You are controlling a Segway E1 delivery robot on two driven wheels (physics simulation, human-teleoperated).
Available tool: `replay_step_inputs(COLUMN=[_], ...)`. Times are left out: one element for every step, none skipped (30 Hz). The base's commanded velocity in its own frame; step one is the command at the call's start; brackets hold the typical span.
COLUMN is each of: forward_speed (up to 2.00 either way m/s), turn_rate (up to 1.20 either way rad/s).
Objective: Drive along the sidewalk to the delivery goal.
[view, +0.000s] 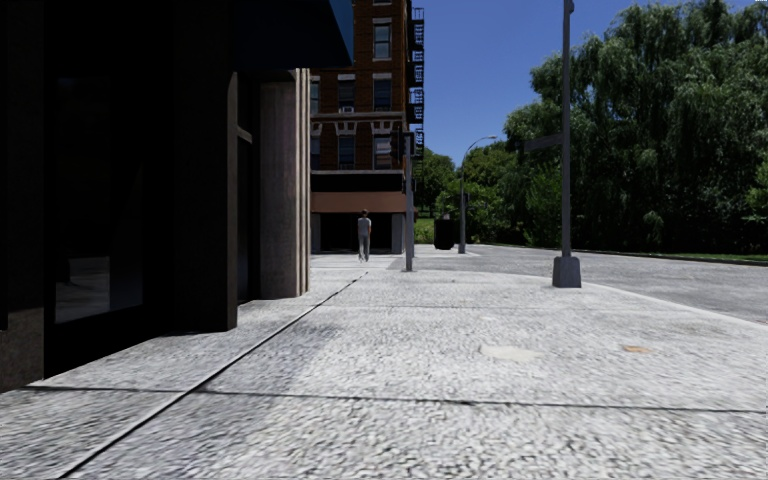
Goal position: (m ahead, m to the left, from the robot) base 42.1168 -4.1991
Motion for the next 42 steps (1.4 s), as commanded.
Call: replay_step_inputs(forward_speed=[2.00, 2.00, 2.00, 2.00, 2.00, 2.00, 2.00, 2.00, 2.00, 2.00, 2.00, 2.00, 2.00, 2.00, 2.00, 2.00, 2.00, 2.00, 2.00, 2.00, 2.00, 2.00, 2.00, 2.00, 2.00, 2.00, 2.00, 2.00, 2.00, 2.00, 2.00, 2.00, 2.00, 2.00, 2.00, 2.00, 2.00, 2.00, 2.00, 2.00, 2.00, 2.00], turn_rate=[0.00, 0.00, 0.00, 0.00, 0.00, 0.00, 0.00, 0.00, 0.00, 0.00, 0.15, 0.20, 0.20, 0.21, 0.05, 0.00, 0.00, 0.00, 0.00, 0.00, 0.00, 0.00, 0.00, 0.00, 0.00, 0.00, 0.00, 0.00, 0.00, 0.00, 0.03, 0.03, 0.07, 0.09, 0.10, 0.10, 0.11, 0.11, 0.11, 0.11, 0.11, 0.11])
